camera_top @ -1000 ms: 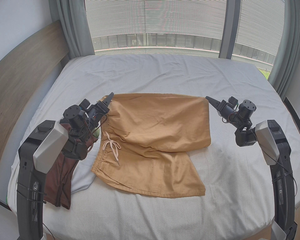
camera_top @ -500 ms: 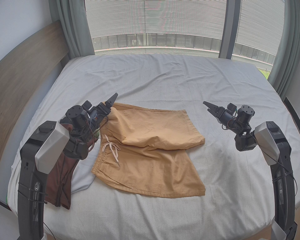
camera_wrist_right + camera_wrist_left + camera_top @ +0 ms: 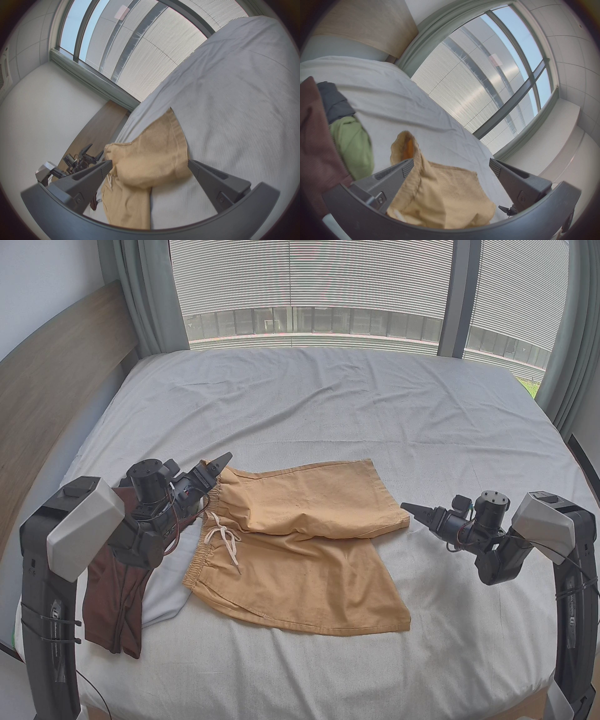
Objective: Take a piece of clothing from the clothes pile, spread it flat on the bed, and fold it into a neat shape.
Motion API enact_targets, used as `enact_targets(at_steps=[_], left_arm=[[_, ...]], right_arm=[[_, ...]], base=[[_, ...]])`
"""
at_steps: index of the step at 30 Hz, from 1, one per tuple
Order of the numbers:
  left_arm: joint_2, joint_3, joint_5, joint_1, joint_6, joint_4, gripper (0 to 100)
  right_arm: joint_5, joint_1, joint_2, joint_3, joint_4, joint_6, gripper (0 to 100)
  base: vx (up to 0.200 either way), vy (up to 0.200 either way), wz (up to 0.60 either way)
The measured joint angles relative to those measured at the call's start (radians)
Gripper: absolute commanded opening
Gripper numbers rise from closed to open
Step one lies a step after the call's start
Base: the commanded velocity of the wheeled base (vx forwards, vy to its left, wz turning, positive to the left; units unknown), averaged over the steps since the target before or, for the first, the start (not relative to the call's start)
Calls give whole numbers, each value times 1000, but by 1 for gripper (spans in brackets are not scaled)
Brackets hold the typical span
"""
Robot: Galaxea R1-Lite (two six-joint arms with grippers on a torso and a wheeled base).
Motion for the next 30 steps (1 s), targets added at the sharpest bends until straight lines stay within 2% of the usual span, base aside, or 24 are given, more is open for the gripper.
enact_targets(at_steps=[4, 10, 22, 30], left_arm=[[-70, 106, -1, 11, 4, 21, 100], [-171, 284, -15, 17, 16, -1, 100], [-244, 633, -136, -9, 38, -366, 100], [-224, 697, -153, -28, 53, -378, 100]], right_arm=[[0, 13, -13, 105, -44, -23, 100], [1, 27, -13, 163, -77, -44, 100], [1, 69, 16, 185, -84, -53, 100], [0, 111, 36, 217, -84, -87, 100]], base=[[0, 0, 0], [0, 0, 0], [0, 0, 0], [0, 0, 0]])
